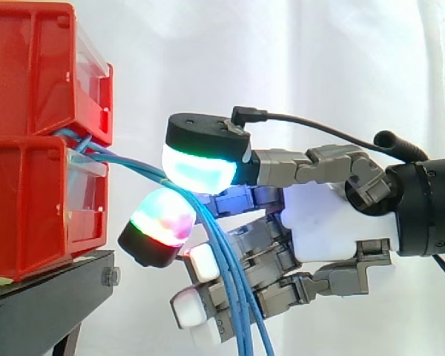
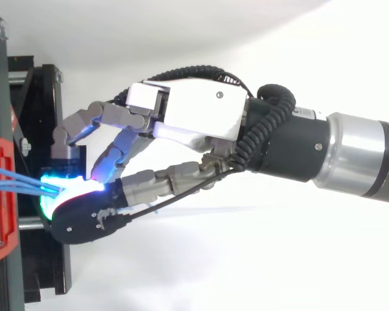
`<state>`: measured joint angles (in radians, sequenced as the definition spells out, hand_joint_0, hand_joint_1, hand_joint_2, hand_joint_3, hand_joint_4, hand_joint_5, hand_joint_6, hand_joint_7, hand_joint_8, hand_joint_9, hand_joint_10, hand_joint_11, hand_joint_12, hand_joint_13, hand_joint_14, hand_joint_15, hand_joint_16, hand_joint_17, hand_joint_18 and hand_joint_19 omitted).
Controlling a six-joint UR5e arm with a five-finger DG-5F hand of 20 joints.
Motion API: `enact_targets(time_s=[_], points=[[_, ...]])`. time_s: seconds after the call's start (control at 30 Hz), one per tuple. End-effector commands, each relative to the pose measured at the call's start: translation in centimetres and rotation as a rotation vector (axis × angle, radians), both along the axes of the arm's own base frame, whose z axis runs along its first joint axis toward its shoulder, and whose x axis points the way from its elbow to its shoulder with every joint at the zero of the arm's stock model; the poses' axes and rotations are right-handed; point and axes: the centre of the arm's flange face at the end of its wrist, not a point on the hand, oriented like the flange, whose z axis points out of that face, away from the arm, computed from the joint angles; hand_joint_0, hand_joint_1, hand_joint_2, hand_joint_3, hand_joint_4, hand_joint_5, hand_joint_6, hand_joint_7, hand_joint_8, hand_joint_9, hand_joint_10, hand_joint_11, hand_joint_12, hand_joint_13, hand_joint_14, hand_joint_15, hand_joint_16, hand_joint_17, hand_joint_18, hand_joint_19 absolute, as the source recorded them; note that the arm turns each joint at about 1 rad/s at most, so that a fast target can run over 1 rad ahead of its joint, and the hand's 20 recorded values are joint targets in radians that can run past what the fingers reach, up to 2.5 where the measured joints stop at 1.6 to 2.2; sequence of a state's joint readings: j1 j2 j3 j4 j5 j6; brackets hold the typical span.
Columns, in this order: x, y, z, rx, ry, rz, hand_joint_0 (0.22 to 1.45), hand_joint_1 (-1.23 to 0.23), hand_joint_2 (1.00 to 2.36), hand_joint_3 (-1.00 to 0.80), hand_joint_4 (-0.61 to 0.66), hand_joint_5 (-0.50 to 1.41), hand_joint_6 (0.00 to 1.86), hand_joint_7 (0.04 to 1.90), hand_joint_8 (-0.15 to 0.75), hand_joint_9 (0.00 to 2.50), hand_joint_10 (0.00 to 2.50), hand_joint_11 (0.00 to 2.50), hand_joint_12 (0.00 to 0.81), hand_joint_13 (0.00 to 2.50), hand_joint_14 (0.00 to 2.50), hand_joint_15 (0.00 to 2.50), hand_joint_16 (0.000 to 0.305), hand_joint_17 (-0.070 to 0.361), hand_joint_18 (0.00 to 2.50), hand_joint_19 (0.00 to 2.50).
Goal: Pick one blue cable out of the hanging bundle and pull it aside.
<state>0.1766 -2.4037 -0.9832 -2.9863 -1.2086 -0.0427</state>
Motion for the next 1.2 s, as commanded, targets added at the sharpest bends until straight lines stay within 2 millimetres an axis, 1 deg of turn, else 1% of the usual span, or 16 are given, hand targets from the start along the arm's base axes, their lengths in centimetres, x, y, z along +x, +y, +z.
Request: enact_targets(time_s=[0.0, 0.1, 0.13, 0.17, 0.2, 0.3, 0.4, 0.6, 0.67, 0.73, 0.8, 0.87, 0.9, 0.97, 1.0, 1.17], points=[[-0.16, -0.16, -0.08, -0.003, 0.016, -0.002, 0.68, -0.85, 1.02, -0.12, -0.09, -0.13, 0.94, 1.15, 0.249, 1.05, 0.02, 0.63, 0.273, 0.88, 0.02, 0.51, 0.043, 0.097, 0.65, 0.38], [-0.21, -0.17, -0.16, -0.004, 0.019, -0.002, 0.72, -0.87, 1.02, -0.20, -0.13, -0.13, 0.96, 1.10, 0.241, 1.04, 0.03, 0.63, 0.267, 0.87, 0.02, 0.51, 0.043, 0.096, 0.65, 0.36], [-0.21, -0.17, -0.16, -0.004, 0.019, -0.002, 0.74, -0.88, 1.02, -0.27, -0.13, -0.14, 0.96, 1.08, 0.232, 1.03, 0.02, 0.62, 0.262, 0.86, 0.02, 0.51, 0.042, 0.095, 0.65, 0.36], [-0.18, -0.17, -0.09, -0.003, 0.017, -0.002, 0.75, -0.88, 1.02, -0.29, -0.13, -0.14, 0.96, 1.09, 0.237, 1.03, 0.02, 0.62, 0.263, 0.86, 0.02, 0.51, 0.042, 0.095, 0.65, 0.36], [-0.18, -0.17, -0.09, -0.003, 0.017, -0.002, 0.77, -0.88, 1.01, -0.37, -0.14, -0.13, 0.96, 1.09, 0.229, 1.03, 0.02, 0.63, 0.261, 0.86, 0.02, 0.50, 0.041, 0.093, 0.64, 0.36], [-0.18, -0.17, -0.09, -0.003, 0.017, -0.002, 0.79, -0.88, 1.00, -0.48, -0.17, -0.13, 0.96, 1.13, 0.223, 1.03, 0.02, 0.62, 0.257, 0.86, 0.02, 0.50, 0.041, 0.092, 0.65, 0.35], [-0.21, -0.17, -0.16, -0.004, 0.019, -0.002, 0.78, -0.90, 1.00, -0.50, -0.18, -0.13, 0.96, 1.14, 0.219, 1.04, 0.02, 0.62, 0.255, 0.86, 0.02, 0.49, 0.040, 0.091, 0.66, 0.34], [-0.16, -0.20, -0.09, -0.001, 0.017, 0.006, 0.74, -0.90, 1.00, -0.50, -0.13, -0.13, 0.96, 1.07, 0.215, 1.05, 0.02, 0.62, 0.251, 0.86, 0.02, 0.50, 0.040, 0.090, 0.66, 0.35], [-0.18, -0.28, -0.11, -0.001, 0.019, 0.009, 0.69, -0.90, 1.00, -0.50, -0.09, -0.12, 0.95, 1.00, 0.214, 1.06, 0.02, 0.63, 0.252, 0.86, 0.02, 0.50, 0.040, 0.090, 0.66, 0.36], [-0.17, -0.23, -0.11, 0.000, 0.019, 0.014, 0.63, -0.87, 1.00, -0.50, -0.02, -0.11, 0.94, 0.89, 0.216, 1.07, 0.02, 0.63, 0.255, 0.87, 0.02, 0.52, 0.040, 0.089, 0.66, 0.38], [-0.17, -0.34, -0.11, 0.000, 0.019, 0.014, 0.58, -0.83, 1.00, -0.50, -0.01, -0.11, 0.94, 0.87, 0.223, 1.08, 0.02, 0.63, 0.261, 0.87, 0.02, 0.52, 0.041, 0.091, 0.66, 0.39], [-0.17, -0.31, -0.11, 0.000, 0.019, 0.017, 0.55, -0.80, 1.00, -0.50, -0.01, -0.11, 0.93, 0.88, 0.228, 1.09, 0.02, 0.63, 0.266, 0.88, 0.02, 0.52, 0.041, 0.093, 0.67, 0.39], [-0.20, -0.32, -0.18, 0.000, 0.020, 0.017, 0.53, -0.74, 1.00, -0.50, 0.01, -0.11, 0.92, 0.91, 0.237, 1.11, 0.02, 0.62, 0.272, 0.89, 0.02, 0.52, 0.043, 0.097, 0.68, 0.41], [-0.20, -0.32, -0.18, 0.000, 0.020, 0.017, 0.51, -0.69, 1.00, -0.50, 0.01, -0.10, 0.91, 0.94, 0.242, 1.12, 0.02, 0.62, 0.278, 0.90, 0.02, 0.52, 0.044, 0.100, 0.69, 0.41], [-0.16, -0.30, -0.11, 0.002, 0.019, 0.018, 0.50, -0.63, 1.00, -0.50, 0.01, -0.10, 0.90, 0.94, 0.250, 1.13, 0.02, 0.61, 0.286, 0.91, 0.02, 0.52, 0.046, 0.103, 0.70, 0.41], [-0.21, -0.40, -0.15, 0.002, 0.023, 0.019, 0.51, -0.54, 1.00, -0.50, 0.01, -0.10, 0.89, 0.96, 0.251, 1.14, 0.02, 0.61, 0.290, 0.92, 0.02, 0.53, 0.047, 0.105, 0.70, 0.43]])
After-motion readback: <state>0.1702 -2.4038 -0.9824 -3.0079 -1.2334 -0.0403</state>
